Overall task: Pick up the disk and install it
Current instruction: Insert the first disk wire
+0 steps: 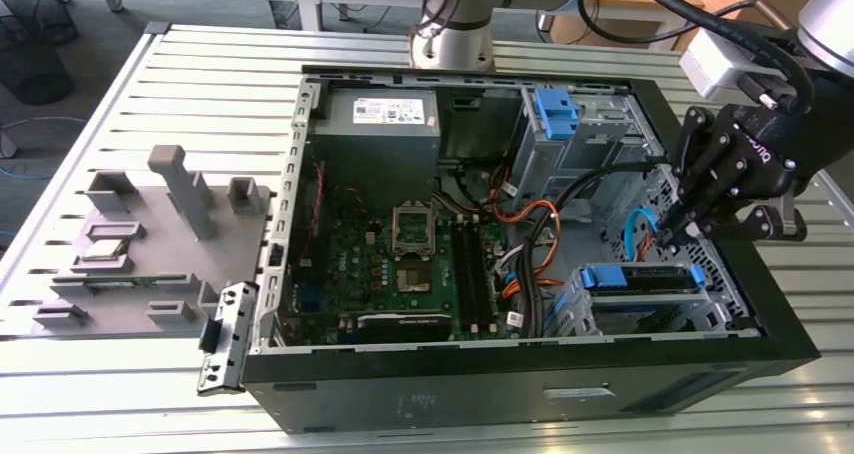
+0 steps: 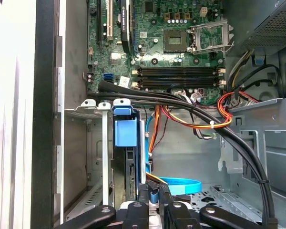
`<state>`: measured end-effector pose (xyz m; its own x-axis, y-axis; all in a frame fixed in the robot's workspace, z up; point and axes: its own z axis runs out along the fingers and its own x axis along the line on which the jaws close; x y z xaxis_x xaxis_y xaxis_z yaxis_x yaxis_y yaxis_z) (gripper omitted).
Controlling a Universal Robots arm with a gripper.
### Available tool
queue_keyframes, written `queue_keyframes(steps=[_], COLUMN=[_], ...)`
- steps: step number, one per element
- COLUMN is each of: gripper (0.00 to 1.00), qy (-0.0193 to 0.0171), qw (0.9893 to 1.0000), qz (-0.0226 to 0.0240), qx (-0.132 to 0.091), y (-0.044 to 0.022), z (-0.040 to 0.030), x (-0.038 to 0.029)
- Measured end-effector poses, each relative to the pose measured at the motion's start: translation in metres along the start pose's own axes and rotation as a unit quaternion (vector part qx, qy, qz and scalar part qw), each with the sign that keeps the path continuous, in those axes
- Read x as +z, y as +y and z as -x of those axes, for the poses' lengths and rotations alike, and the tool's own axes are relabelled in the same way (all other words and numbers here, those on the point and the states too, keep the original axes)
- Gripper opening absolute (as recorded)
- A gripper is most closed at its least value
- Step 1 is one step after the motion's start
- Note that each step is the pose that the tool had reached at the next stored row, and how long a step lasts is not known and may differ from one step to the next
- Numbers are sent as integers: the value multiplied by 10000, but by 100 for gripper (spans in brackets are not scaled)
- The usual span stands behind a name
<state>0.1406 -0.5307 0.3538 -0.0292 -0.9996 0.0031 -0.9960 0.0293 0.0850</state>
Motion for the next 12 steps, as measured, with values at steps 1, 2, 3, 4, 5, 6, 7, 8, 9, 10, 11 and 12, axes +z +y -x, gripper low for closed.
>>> queue_keyframes(steps=[1, 2, 3, 4, 5, 6, 7, 8, 9, 10, 11, 12], gripper=[24, 24, 24, 24, 24, 24, 24, 22, 22, 16, 16, 16], qy=[3, 7, 11, 15, 18, 22, 26, 30, 33, 37, 41, 44], qw=[10000, 10000, 10000, 10000, 10000, 10000, 10000, 10000, 10000, 10000, 10000, 10000], qz=[0, 0, 0, 0, -1, -1, 0, -1, -1, -1, -1, -1], qx=[0, 0, 1, 1, 1, 2, 2, 2, 3, 3, 3, 4], y=[0, 0, 0, 0, 0, 0, 0, 0, 0, 0, -1, -1], z=[0, 0, 0, 0, 0, 0, 0, 0, 0, 0, 0, 0], x=[1, 1, 1, 2, 2, 3, 3, 3, 4, 4, 4, 5])
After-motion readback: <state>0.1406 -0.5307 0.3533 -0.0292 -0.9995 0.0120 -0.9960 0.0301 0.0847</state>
